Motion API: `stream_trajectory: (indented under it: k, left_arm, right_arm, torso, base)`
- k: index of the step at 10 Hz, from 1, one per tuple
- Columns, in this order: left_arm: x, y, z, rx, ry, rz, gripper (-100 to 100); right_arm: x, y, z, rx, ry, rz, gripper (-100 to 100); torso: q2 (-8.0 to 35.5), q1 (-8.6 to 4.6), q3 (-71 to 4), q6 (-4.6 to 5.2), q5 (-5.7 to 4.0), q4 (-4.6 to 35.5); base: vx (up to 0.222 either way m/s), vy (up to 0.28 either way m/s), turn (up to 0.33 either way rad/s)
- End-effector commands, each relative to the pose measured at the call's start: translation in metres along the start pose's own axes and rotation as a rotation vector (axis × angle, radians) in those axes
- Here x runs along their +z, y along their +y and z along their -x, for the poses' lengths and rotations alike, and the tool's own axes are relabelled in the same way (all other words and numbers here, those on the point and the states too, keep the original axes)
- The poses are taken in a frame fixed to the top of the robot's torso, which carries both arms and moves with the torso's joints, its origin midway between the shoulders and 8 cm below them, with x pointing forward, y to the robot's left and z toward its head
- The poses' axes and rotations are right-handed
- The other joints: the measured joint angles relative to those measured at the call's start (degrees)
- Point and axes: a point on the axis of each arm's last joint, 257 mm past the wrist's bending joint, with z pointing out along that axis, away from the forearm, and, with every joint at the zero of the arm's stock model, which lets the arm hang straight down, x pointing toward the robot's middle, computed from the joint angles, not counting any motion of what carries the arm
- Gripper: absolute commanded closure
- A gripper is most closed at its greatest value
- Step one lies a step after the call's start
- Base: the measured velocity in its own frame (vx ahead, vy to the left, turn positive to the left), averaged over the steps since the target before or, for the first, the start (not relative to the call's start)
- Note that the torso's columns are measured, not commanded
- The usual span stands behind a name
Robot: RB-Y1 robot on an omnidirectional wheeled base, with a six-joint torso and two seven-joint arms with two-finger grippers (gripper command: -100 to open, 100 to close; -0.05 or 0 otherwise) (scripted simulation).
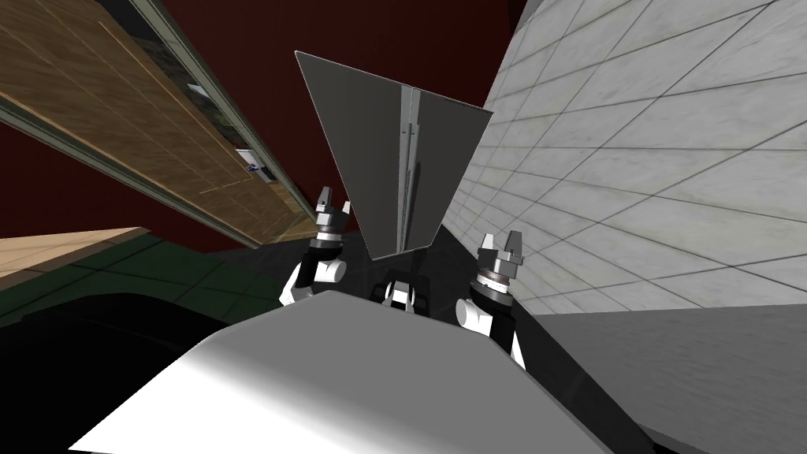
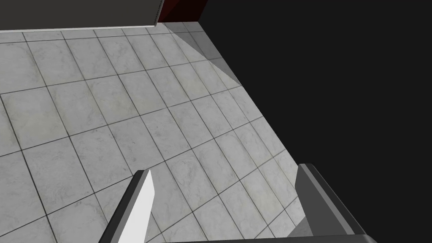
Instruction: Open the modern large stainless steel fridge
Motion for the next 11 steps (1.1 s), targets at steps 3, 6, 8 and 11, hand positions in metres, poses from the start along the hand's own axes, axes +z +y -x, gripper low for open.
stream_trajectory:
  k: [3, 6, 8, 11]
  left_arm:
    - [0.025, 0.002, -0.007, 0.045, 0.057, 0.008, -100]
    - [0.05, 0.004, -0.008, 0.083, 0.072, 0.012, -100]
    - [0.064, 0.004, -0.007, 0.101, 0.07, 0.014, -100]
    - [0.089, 0.004, 0.002, 0.138, 0.046, 0.025, -100]
  right_arm:
    - [0.0, 0.0, 0.0, 0.0, 0.0, 0.0, 0]
    - [0.0, 0.0, 0.0, 0.0, 0.0, 0.0, 0]
    - [0.0, 0.0, 0.0, 0.0, 0.0, 0.0, 0]
    - [0.0, 0.0, 0.0, 0.0, 0.0, 0.0, 0]
  torso:
    - [0.0, 0.0, 0.0, 0.0, 0.0, 0.0]
    - [0.0, -0.03, 0.0, 0.0, -0.01, 0.0]
    - [0.0, 0.01, 0.0, 0.0, 0.0, 0.0]
    - [0.0, 0.0, 0.0, -0.03, 0.0, 0.0]
  base:
    - [-0.027, -0.002, -0.065]
    - [-0.033, -0.01, -0.117]
    - [-0.026, -0.005, -0.09]
    - [-0.026, -0.008, -0.113]
